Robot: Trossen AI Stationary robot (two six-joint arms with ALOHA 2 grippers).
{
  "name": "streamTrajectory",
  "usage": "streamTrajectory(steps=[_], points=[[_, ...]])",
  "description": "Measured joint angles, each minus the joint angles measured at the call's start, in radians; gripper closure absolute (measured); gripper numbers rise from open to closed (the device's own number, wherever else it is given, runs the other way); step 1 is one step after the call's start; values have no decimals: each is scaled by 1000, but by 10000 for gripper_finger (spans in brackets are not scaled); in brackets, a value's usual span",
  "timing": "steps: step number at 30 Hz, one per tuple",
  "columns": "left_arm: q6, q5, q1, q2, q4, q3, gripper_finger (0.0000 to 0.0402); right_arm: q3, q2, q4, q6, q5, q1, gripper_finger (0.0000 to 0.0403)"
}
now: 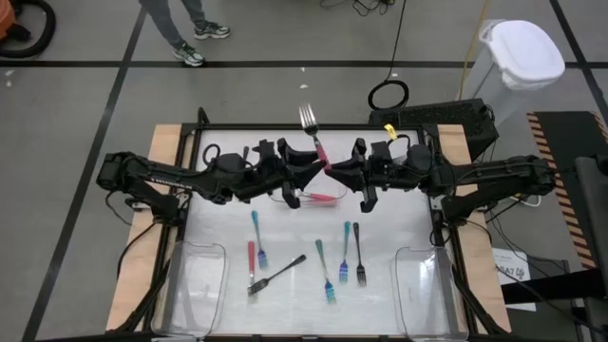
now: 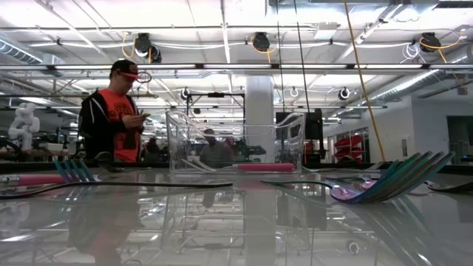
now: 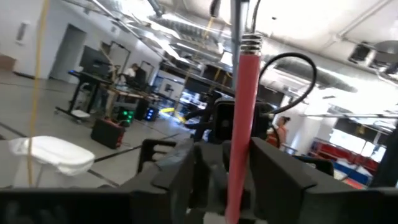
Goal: Sort silverware by color (type)
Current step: Put the pink fork into the middle transparent bin
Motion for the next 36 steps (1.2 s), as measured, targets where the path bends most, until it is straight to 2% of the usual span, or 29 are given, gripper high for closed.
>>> streamTrajectory(steps=[4,7,17,22,29,36], points=[[-5,-37,-15,0,-1,0,198,0,-52,-64,-34,60,4,380],[-7,-46,-30,0,-1,0,180,0,-100,-96,-67,103,4,380],[-229,-55,-49,-14,-154,-1,176,12,-248,-196,-221,240,25,380],[-240,-42,-62,-24,-168,-1,176,160,-256,-460,-288,272,43,380],[-237,-40,-67,-60,-215,-1,176,448,-175,-853,-382,274,44,380],[-232,-40,-64,-88,-276,-1,175,619,-106,-1005,-495,273,43,380]])
